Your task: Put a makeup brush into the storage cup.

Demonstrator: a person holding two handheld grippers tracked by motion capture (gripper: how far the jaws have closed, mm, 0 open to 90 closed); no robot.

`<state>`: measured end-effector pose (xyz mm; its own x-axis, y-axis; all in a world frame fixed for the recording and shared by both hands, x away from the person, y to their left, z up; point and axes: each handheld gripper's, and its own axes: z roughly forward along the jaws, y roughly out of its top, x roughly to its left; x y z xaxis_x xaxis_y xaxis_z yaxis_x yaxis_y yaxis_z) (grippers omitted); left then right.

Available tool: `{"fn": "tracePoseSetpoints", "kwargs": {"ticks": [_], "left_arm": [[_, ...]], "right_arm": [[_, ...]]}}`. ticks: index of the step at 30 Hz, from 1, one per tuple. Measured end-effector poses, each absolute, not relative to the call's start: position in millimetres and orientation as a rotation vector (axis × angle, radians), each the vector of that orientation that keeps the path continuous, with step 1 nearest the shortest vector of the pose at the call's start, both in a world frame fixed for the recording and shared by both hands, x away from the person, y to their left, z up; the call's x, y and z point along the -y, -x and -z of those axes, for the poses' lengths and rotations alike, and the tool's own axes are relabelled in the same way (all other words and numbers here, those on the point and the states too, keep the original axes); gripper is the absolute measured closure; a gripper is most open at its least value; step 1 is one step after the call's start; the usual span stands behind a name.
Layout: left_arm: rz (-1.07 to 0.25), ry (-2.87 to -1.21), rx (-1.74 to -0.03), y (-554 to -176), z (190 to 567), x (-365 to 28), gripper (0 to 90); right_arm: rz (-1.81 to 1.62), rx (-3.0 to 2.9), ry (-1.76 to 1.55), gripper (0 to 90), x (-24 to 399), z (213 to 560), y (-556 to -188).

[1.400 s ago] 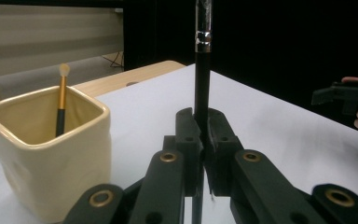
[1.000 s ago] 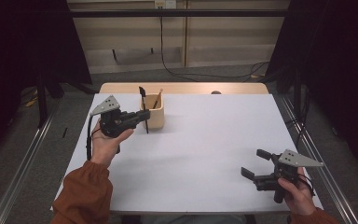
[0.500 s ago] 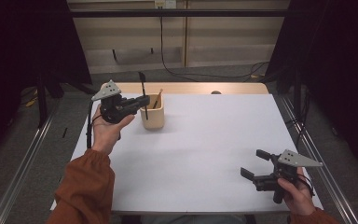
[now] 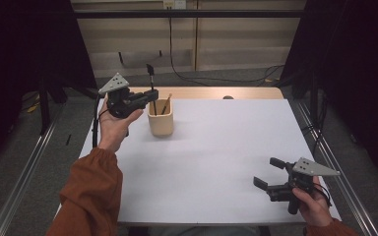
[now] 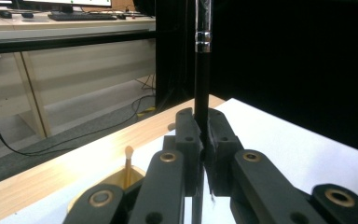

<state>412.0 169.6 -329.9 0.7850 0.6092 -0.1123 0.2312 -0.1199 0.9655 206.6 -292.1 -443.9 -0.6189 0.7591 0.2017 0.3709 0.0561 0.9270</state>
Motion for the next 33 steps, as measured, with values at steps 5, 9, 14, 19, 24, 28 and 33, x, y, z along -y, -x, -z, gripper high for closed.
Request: {"fn": "tracePoseSetpoints", "kwargs": {"ticks": [5,9,14,19,24,28,33], "left_arm": [[-0.374,-1.694,-0.701,-424,332,-168,85.7],[-0.381,-1.713,-0.728,-432,334,-168,85.7],[-0.404,-1.708,-0.758,-441,338,-168,85.7],[-0.429,-1.738,-0.758,-446,346,-167,85.6],[-0.425,-1.725,-0.765,-448,349,-165,85.7],[-0.424,-1.740,-0.760,-451,354,-163,85.7],[-0.419,-1.744,-0.765,-454,360,-163,85.7]], "right_arm": [[-1.587,-2.002,-1.139,0.0,292,444,-206],[-1.589,-2.001,-1.133,0.0,291,444,-206],[-1.591,-2.002,-1.139,0.1,291,444,-206],[-1.600,-2.004,-1.136,0.2,292,443,-205],[-1.601,-1.999,-1.129,0.6,292,443,-205],[-1.609,-1.999,-1.124,0.7,292,443,-205],[-1.603,-2.007,-1.120,0.7,292,444,-205]]}}
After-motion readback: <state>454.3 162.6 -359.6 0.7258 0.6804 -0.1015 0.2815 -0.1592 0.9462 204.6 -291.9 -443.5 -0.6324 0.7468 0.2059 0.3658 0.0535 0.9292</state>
